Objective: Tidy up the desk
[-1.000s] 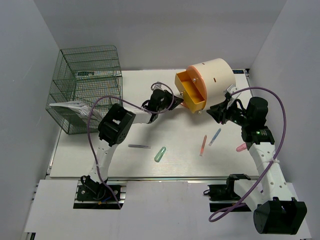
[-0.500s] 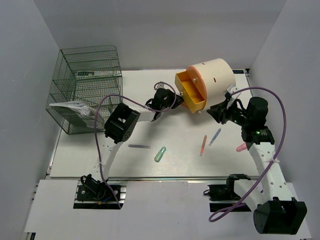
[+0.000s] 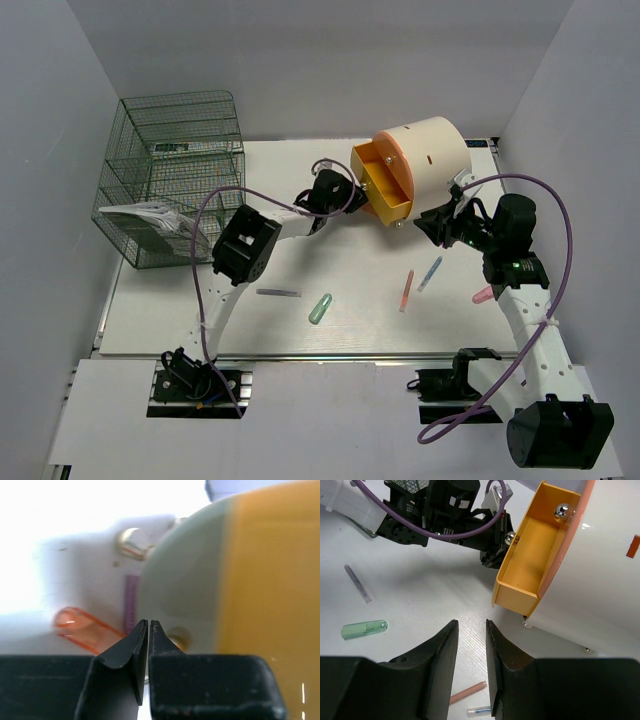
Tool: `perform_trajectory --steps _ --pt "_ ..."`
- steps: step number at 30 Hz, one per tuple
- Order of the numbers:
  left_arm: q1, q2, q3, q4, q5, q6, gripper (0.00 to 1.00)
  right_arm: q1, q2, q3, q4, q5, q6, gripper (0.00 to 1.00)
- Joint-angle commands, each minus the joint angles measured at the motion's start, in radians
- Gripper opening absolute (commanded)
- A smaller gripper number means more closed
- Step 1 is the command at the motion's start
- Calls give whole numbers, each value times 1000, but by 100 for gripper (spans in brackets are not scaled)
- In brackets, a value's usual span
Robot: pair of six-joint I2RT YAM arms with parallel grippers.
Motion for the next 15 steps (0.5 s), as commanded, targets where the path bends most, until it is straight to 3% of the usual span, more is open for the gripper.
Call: perform_trajectory --steps 1,15 --pt "1 9 26 -62 5 12 17 -2 -10 -7 15 1 -9 34" --pt "1 -4 2 -116 8 32 18 -2 -15 -6 15 1 -9 35"
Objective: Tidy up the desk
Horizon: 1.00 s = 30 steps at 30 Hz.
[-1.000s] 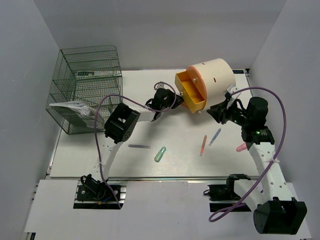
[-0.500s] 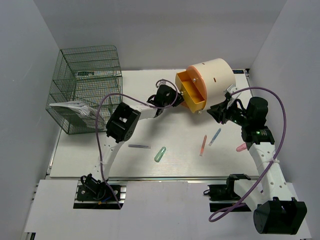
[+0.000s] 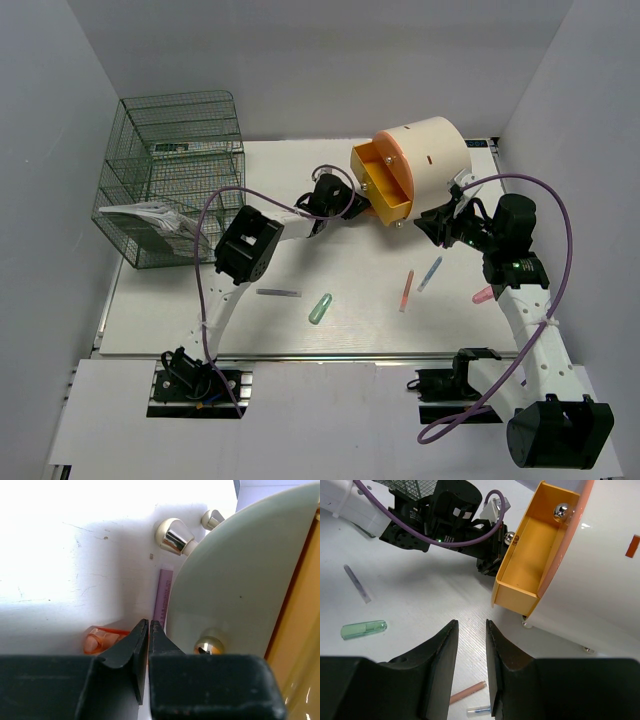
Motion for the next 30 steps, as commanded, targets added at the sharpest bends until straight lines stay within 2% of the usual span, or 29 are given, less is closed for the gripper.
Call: perform_trajectory --steps 1,15,19,24,27,28,30 --pt "1 -48 -13 -66 6 38 18 -2 -15 -4 17 -3 -9 34" --pt "-18 -310 -415 -15 49 127 18 0 -24 -9 14 -12 -6 34" --pt "-18 -363 -470 -18 57 158 18 -2 -21 -10 12 -26 -8 35" --pt "-9 -384 -460 -40 32 184 19 -2 -21 -10 11 -34 -11 35" --pt "-8 -380 -423 -77 20 213 29 0 -18 -15 12 -31 -14 35" --pt "-8 -383 -415 -92 9 231 41 -2 -16 -15 11 -29 -15 35" --pt "-8 -392 -392 -127 -3 317 51 -2 -15 -15 11 -28 -17 35"
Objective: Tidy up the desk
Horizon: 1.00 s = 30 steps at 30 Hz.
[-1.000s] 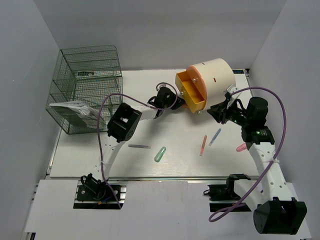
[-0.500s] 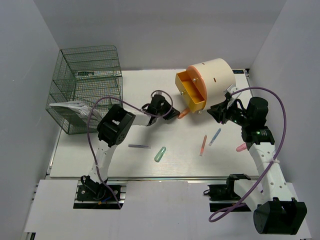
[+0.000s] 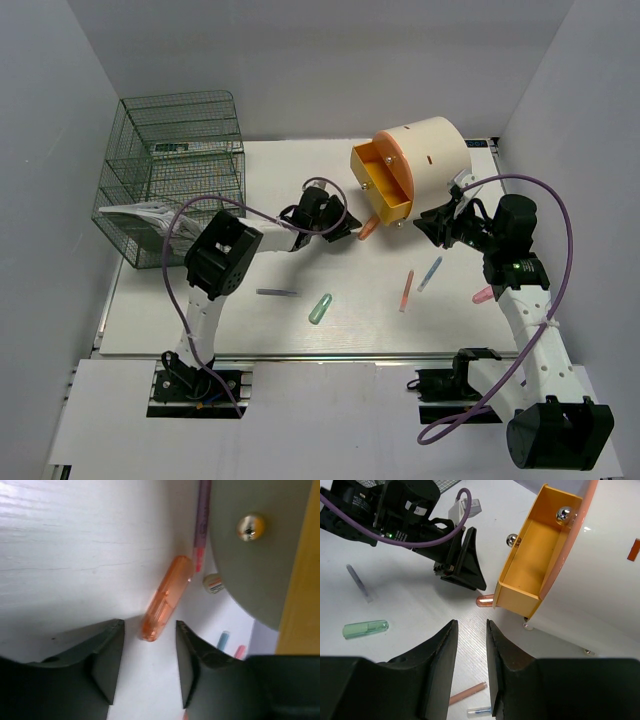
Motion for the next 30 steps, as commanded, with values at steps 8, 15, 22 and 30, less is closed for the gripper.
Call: perform_trajectory --steps 8,15,22,30 --pt "-16 -139 59 -229 -136 462 61 -2 -7 -13 11 -18 -16 36" --pt "-88 -149 54 -203 -133 785 60 0 -5 -12 11 -20 -15 36" --pt "-148 -110 78 -169 -134 921 63 -3 -10 -13 11 -12 -15 36" --pt "-176 -81 65 -136 -246 925 70 -2 -12 -13 11 -18 -15 36"
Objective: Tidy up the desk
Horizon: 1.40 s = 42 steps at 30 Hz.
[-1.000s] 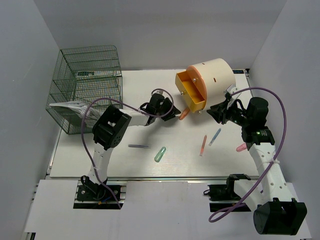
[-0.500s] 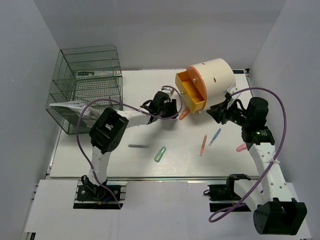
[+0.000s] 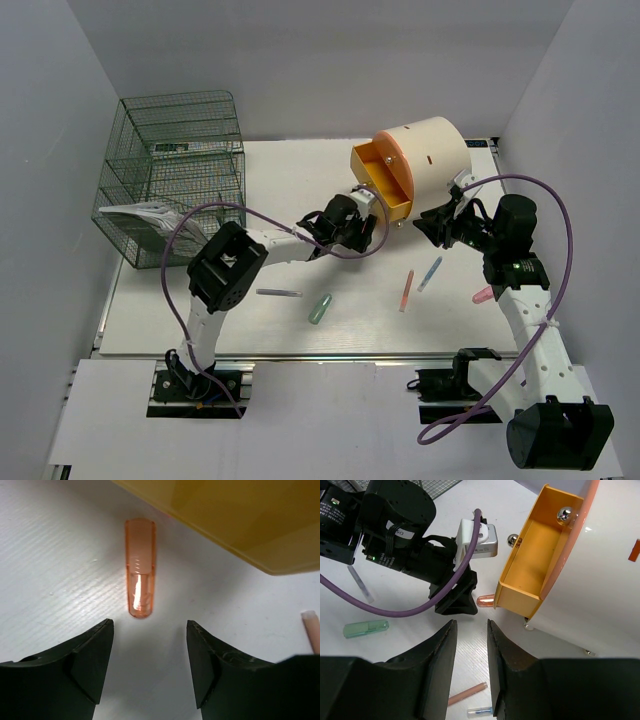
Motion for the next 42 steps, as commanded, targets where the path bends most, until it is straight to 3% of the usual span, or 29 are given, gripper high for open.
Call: perform_trajectory --steps 1,17,31,38,42 --pt "-8 18 18 28 -85 25 70 -2 -12 -13 11 -13 -14 36" --pt "-17 149 150 31 -73 30 64 -2 -10 -13 14 -7 -17 37" --pt "-26 -28 -142 172 -136 -24 12 -2 -12 -13 14 -7 -17 37" --pt "-3 -262 -262 189 -104 -121 6 -2 -15 -14 14 -4 -15 37" --pt "6 -373 -226 103 -116 -260 0 -2 -15 -13 12 -4 -15 37"
